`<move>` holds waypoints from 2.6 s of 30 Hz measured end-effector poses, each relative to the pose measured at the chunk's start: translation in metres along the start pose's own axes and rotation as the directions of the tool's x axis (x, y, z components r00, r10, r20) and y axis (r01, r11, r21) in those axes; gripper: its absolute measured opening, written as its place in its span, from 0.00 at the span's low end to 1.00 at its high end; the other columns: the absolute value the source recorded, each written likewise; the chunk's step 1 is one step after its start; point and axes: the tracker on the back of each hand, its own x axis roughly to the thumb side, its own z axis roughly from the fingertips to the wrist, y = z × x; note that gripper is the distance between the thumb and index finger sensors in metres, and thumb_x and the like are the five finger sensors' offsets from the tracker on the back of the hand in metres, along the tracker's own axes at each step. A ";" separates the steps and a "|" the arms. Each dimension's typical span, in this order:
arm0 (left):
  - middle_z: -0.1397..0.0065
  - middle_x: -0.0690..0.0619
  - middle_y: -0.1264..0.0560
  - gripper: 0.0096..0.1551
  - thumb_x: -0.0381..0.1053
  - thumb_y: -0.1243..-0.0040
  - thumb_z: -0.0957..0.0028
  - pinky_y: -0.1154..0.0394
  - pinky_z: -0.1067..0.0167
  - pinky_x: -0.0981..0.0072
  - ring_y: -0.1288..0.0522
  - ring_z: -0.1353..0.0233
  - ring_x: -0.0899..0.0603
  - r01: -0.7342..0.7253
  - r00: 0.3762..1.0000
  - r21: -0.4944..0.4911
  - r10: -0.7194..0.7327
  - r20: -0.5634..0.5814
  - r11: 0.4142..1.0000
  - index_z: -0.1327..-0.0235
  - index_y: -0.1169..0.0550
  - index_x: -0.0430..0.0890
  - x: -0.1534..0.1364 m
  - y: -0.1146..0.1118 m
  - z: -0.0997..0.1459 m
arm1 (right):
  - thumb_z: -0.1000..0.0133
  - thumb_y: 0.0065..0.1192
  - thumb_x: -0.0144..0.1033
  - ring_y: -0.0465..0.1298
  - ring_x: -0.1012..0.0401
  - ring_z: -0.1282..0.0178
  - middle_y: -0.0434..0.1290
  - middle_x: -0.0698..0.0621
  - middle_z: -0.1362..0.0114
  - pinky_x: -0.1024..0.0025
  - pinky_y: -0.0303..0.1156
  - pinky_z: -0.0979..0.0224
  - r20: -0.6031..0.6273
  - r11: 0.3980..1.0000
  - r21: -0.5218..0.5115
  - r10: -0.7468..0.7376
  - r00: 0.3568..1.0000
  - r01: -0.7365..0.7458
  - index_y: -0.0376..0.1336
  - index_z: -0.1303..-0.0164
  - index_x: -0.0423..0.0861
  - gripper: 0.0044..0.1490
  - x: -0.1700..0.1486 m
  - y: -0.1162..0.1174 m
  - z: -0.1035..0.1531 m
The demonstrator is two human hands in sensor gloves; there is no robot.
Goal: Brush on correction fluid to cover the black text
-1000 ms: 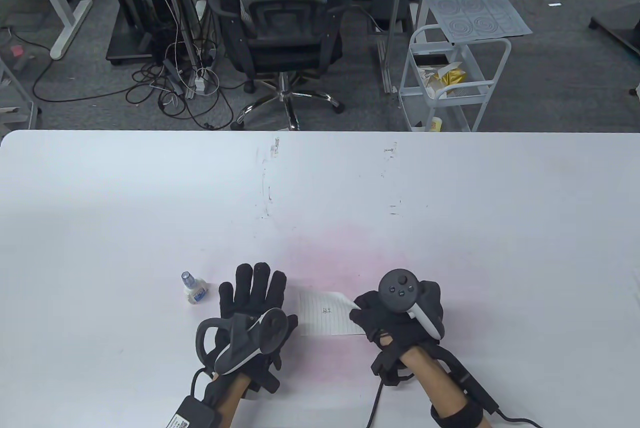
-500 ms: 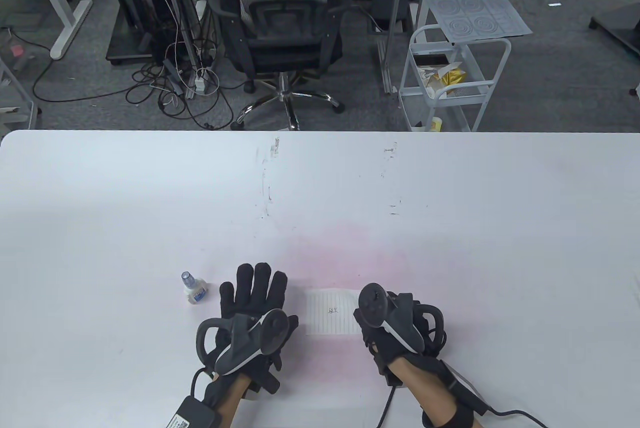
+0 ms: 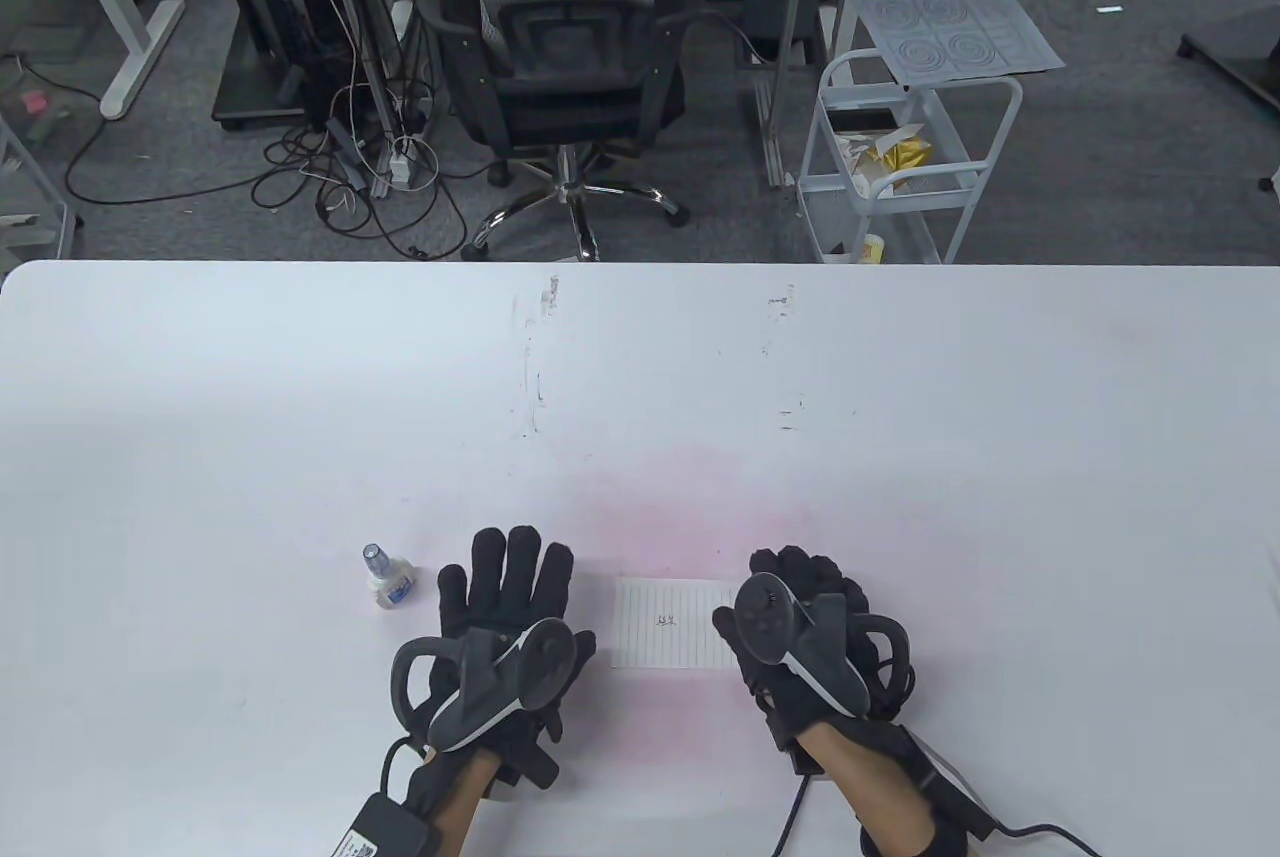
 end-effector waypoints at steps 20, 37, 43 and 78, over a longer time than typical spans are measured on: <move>0.14 0.51 0.52 0.48 0.74 0.51 0.57 0.48 0.23 0.35 0.52 0.14 0.36 0.008 1.000 0.021 -0.008 0.006 1.000 0.22 0.45 0.60 -0.004 0.002 0.001 | 0.54 0.51 0.68 0.44 0.46 0.16 0.44 0.54 0.18 0.36 0.48 0.23 0.194 0.995 -0.007 0.100 0.976 -0.101 0.46 0.25 0.60 0.48 -0.027 0.005 0.018; 0.13 0.51 0.50 0.48 0.73 0.47 0.56 0.46 0.23 0.35 0.51 0.13 0.36 -0.240 0.893 0.409 0.366 -0.263 0.880 0.22 0.44 0.59 -0.112 0.051 0.031 | 0.53 0.51 0.68 0.44 0.46 0.16 0.44 0.54 0.18 0.36 0.49 0.23 0.190 0.997 0.002 0.074 0.979 -0.076 0.46 0.25 0.59 0.48 -0.029 0.006 0.016; 0.13 0.51 0.49 0.49 0.73 0.46 0.56 0.46 0.23 0.35 0.50 0.14 0.36 -0.340 0.808 0.382 0.475 -0.349 0.859 0.22 0.44 0.59 -0.145 0.034 0.033 | 0.53 0.51 0.68 0.44 0.46 0.16 0.44 0.53 0.18 0.36 0.49 0.24 0.188 0.997 0.001 0.074 0.979 -0.075 0.46 0.25 0.59 0.48 -0.029 0.005 0.016; 0.27 0.50 0.26 0.34 0.61 0.29 0.56 0.33 0.27 0.46 0.27 0.28 0.43 -0.471 0.698 0.133 0.461 -0.549 0.872 0.35 0.26 0.56 -0.166 -0.026 0.006 | 0.53 0.52 0.67 0.44 0.46 0.16 0.44 0.52 0.19 0.36 0.49 0.24 0.176 0.997 0.011 0.076 0.981 -0.080 0.47 0.25 0.58 0.48 -0.029 0.005 0.015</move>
